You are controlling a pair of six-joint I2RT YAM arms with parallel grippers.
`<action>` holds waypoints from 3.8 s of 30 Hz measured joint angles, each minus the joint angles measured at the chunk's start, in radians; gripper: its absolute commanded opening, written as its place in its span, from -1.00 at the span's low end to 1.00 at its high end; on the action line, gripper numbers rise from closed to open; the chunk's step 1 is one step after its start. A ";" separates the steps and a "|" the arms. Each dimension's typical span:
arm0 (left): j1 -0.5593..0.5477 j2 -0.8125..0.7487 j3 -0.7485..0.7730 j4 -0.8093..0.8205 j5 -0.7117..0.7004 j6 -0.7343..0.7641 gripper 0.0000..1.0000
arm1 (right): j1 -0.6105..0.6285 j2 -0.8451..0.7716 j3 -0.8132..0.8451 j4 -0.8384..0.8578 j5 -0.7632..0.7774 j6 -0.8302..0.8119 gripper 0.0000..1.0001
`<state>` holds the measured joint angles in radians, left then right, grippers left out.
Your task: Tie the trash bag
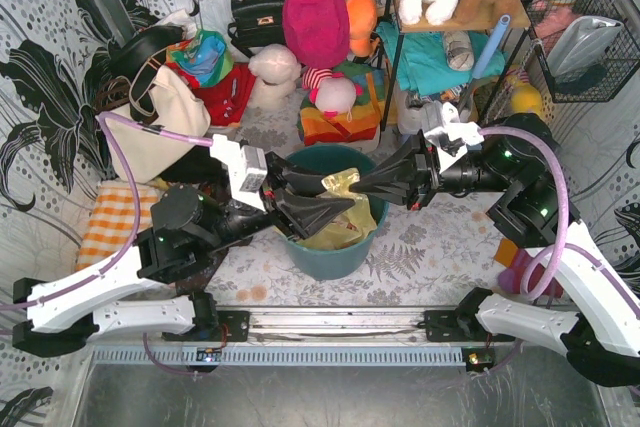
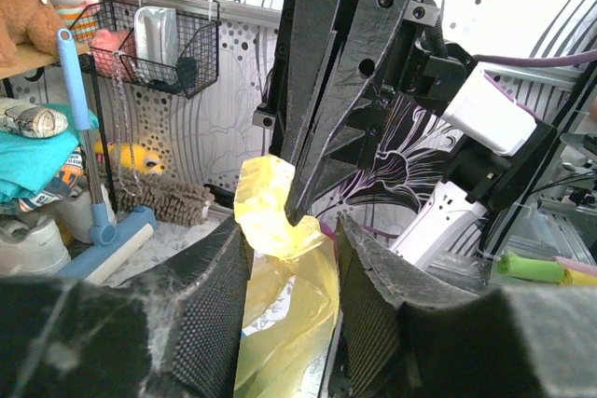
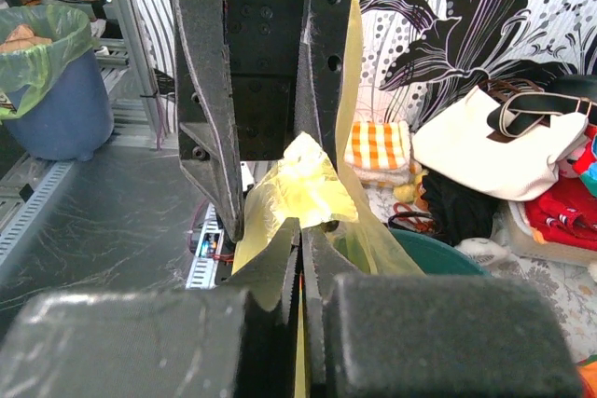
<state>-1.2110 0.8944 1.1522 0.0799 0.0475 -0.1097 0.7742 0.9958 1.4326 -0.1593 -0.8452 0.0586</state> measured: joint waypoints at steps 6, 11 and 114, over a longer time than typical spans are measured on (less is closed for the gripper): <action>0.000 0.016 0.000 0.000 -0.005 -0.009 -0.16 | 0.000 -0.002 -0.005 0.011 -0.011 -0.019 -1.00; 0.000 0.011 0.000 0.001 -0.024 -0.016 -0.15 | 0.000 -0.014 -0.012 0.011 -0.021 -0.026 -1.00; 0.000 0.068 -0.001 0.003 0.403 0.000 -1.00 | 0.101 0.694 0.576 0.357 -0.315 0.490 0.52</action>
<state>-1.2110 0.9619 1.1511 0.0834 0.4503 -0.1093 0.8749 1.6901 2.0083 0.1982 -1.1603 0.5488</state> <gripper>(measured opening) 0.009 0.761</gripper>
